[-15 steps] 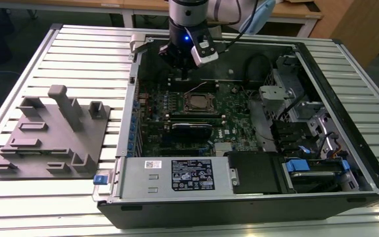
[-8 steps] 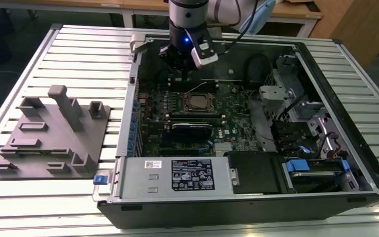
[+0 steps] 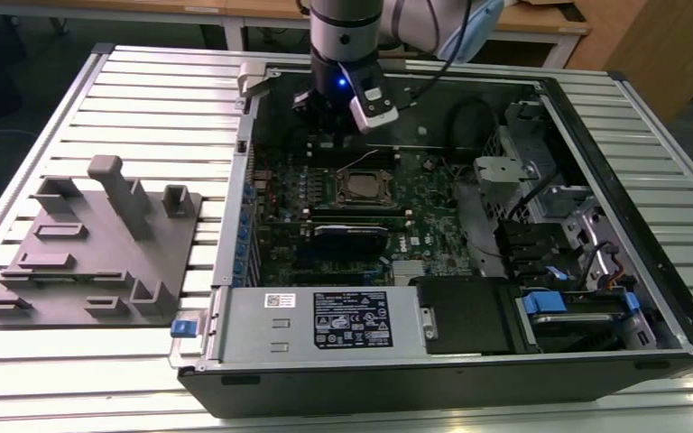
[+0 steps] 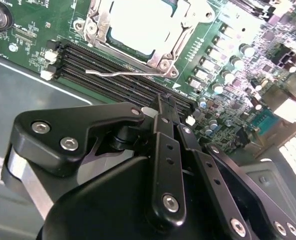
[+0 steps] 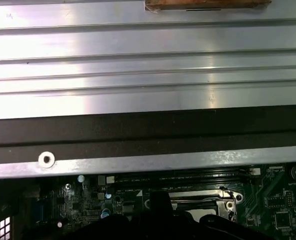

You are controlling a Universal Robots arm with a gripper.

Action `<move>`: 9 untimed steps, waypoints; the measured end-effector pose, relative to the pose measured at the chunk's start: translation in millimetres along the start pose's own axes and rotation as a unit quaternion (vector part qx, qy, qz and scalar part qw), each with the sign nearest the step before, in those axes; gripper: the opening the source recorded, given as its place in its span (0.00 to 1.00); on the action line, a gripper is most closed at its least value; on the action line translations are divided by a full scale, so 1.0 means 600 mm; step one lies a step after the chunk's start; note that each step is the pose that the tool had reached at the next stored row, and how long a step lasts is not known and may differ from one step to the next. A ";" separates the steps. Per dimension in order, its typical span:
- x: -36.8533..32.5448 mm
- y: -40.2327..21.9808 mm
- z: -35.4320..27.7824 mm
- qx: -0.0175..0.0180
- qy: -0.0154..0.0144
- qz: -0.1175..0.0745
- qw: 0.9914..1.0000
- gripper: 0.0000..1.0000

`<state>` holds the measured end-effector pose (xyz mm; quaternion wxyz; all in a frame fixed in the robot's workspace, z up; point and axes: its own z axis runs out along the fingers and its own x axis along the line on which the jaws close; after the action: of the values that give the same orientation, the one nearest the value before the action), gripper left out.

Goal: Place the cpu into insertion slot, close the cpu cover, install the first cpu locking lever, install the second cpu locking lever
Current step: 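Install the first cpu locking lever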

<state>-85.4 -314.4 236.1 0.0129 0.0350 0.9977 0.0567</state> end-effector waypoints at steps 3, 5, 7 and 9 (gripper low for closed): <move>-0.001 -0.001 0.008 -0.002 0.000 0.000 1.000 0.11; -0.002 -0.002 0.013 -0.004 0.000 0.000 1.000 0.11; -0.003 -0.002 0.019 -0.005 0.000 0.000 1.000 0.11; -0.005 -0.002 0.024 -0.006 0.001 0.000 1.000 0.11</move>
<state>-82.3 -314.4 221.9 0.0127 0.0348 0.9973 0.0627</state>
